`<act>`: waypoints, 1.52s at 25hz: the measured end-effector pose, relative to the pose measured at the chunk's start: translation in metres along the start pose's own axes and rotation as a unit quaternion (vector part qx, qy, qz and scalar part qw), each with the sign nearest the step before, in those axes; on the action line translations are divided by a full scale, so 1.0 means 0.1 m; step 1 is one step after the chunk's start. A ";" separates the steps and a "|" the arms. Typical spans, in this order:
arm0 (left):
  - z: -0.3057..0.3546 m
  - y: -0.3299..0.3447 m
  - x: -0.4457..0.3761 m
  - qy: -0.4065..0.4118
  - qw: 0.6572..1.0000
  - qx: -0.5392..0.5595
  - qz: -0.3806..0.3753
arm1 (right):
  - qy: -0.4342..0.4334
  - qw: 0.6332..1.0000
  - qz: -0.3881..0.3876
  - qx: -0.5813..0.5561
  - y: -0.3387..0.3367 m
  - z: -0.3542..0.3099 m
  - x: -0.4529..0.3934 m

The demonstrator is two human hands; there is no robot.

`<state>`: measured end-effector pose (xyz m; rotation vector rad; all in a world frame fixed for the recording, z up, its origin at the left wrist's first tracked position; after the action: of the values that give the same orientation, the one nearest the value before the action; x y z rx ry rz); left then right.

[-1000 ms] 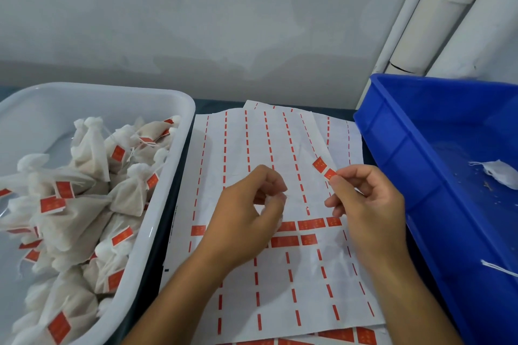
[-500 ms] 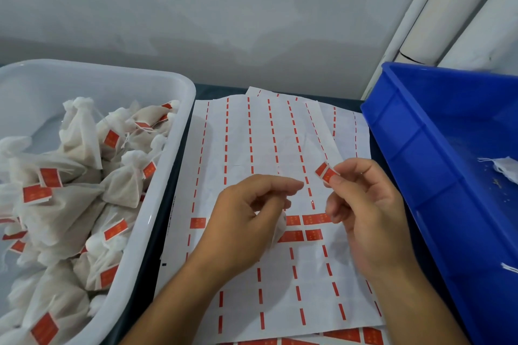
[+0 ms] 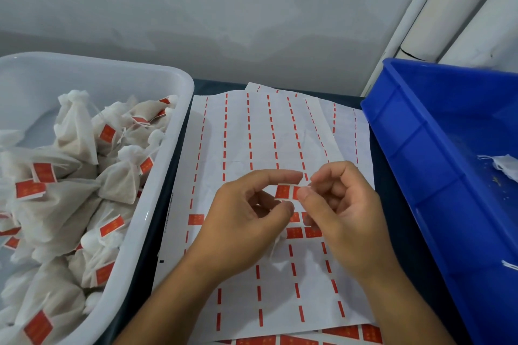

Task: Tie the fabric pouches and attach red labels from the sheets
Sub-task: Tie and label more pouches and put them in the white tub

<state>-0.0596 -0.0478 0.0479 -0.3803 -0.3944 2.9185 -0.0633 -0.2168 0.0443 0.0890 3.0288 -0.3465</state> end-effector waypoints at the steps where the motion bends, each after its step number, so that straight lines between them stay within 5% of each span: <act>1: -0.01 0.00 0.00 0.002 1.000 0.001 -0.008 | -0.004 1.000 -0.001 0.012 0.01 0.00 0.01; 28: -0.03 0.08 0.01 0.016 0.997 0.077 -0.003 | -0.056 0.994 -0.015 0.089 0.01 -0.06 -0.01; 38: -0.08 0.11 0.02 0.030 0.999 -0.021 0.022 | -0.007 0.995 0.100 0.008 0.00 -0.09 0.03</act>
<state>-0.0614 -0.0563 0.0366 -0.4867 -0.4452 2.9374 -0.0671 -0.2143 0.0531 0.3851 2.9686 -0.3526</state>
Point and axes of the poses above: each hand's wrist, its own x-axis away from the middle knuckle, its own y-axis out of the palm, z = x × y, the point moved 2 cm from there along -x, towards the middle knuckle, and after that the axes turned 8 degrees about y, right-handed, at the moved point
